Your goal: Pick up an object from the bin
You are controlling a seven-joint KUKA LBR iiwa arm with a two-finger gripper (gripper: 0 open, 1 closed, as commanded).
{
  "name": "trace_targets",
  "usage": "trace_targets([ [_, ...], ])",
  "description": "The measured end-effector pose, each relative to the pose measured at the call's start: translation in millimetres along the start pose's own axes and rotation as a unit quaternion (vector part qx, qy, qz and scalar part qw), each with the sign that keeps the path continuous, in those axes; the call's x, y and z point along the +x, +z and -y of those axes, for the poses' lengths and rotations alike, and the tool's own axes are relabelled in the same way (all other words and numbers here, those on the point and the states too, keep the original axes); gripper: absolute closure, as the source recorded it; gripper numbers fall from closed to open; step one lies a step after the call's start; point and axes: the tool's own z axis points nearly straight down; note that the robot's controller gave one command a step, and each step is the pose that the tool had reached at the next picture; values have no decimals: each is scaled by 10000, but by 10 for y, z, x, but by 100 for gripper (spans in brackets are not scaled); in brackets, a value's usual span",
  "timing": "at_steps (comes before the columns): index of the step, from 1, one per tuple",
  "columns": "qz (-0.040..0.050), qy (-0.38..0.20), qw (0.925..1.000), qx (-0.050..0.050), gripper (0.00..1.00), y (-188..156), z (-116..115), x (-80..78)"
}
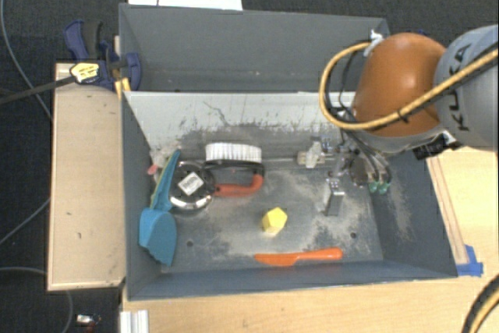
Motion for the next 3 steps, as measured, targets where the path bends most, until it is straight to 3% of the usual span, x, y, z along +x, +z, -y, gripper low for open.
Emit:
trace_targets([
  [1, 41, 1, 10000, -1, 0, -43, 0, -17],
  [2, 55, -633, 9980, 1, 0, 591, -311, 62],
  [3, 63, -2568, 9664, 22, 0, 490, -554, 107],
])
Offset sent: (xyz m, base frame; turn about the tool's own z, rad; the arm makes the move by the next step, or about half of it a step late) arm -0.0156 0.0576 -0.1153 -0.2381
